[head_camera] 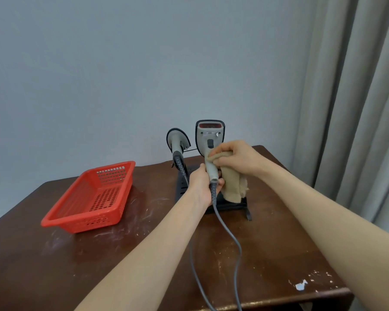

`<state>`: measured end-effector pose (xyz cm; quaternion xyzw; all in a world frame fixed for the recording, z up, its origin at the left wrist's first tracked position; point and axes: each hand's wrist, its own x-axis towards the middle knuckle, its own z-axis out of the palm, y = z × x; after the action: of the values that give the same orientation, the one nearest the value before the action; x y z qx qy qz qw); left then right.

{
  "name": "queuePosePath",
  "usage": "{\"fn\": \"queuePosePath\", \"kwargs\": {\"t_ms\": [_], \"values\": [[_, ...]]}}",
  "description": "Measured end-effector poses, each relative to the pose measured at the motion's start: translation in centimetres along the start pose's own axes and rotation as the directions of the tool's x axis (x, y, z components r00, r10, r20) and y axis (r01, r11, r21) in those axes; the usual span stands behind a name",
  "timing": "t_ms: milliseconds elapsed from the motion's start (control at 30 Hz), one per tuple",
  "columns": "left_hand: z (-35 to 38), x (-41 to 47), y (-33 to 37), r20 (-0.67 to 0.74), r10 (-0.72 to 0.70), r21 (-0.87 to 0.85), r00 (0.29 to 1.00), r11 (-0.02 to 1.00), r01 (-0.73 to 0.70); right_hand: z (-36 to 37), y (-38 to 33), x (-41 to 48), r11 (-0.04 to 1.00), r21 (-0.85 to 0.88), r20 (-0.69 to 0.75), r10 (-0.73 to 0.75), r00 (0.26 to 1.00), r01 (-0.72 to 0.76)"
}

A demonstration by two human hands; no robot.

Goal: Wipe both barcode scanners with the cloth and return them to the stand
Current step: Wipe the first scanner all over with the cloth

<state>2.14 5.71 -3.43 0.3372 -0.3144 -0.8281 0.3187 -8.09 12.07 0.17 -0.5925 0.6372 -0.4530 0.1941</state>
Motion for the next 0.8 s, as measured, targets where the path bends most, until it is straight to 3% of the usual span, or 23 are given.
{"fn": "queuePosePath", "kwargs": {"t_ms": [67, 100, 133, 267, 333, 467, 500, 533, 667, 733, 800], "values": [[-0.4, 0.2, 0.1, -0.019, 0.008, -0.008, 1.000, 1.000, -0.008, -0.2, -0.3, -0.5, 1.000, -0.009, 0.191, 0.013, 0.982, -0.011], [-0.5, 0.4, 0.1, -0.031, 0.011, -0.003, 0.999, 1.000, -0.011, -0.3, -0.4, -0.5, 0.999, -0.022, 0.217, 0.028, 0.976, -0.024], [-0.5, 0.4, 0.1, -0.037, 0.012, 0.003, 0.999, 1.000, -0.012, -0.3, -0.4, -0.4, 0.999, -0.032, 0.186, 0.041, 0.982, -0.036], [0.1, 0.0, -0.2, -0.017, -0.015, -0.001, 1.000, 1.000, 0.015, -0.3, -0.1, 1.2, 0.994, -0.103, -0.158, 0.009, 0.987, -0.025], [0.2, 0.1, -0.1, -0.007, -0.031, -0.043, 0.999, 0.999, 0.031, 0.0, 0.1, 1.4, 0.995, -0.098, -0.174, -0.008, 0.985, -0.009], [-0.4, 0.3, -0.1, -0.010, -0.018, -0.068, 1.000, 0.998, 0.018, -0.1, -0.1, 0.6, 0.997, -0.083, 0.179, 0.009, 0.984, 0.006], [-0.5, 0.4, -0.2, -0.014, -0.013, -0.061, 1.000, 0.998, 0.012, -0.2, 0.0, 0.7, 0.995, -0.099, 0.209, 0.018, 0.978, 0.003], [-0.6, 0.3, -0.2, -0.011, -0.015, -0.057, 1.000, 0.998, 0.014, -0.1, 0.1, 0.9, 0.994, -0.113, 0.179, 0.025, 0.984, -0.005], [-0.4, 0.4, -0.3, 0.016, -0.061, -0.110, 0.998, 0.992, 0.062, 0.8, 0.8, 2.0, 0.994, -0.096, -0.175, 0.025, 0.984, -0.042], [-0.5, 0.6, -0.3, 0.018, -0.058, -0.117, 0.998, 0.991, 0.060, 0.8, 0.5, 1.7, 0.994, -0.104, -0.091, 0.011, 0.996, -0.021], [-0.8, 0.7, -0.3, 0.002, -0.029, -0.109, 1.000, 0.994, 0.029, 0.3, -0.4, 0.9, 0.994, -0.107, 0.150, 0.020, 0.988, -0.004]]}}
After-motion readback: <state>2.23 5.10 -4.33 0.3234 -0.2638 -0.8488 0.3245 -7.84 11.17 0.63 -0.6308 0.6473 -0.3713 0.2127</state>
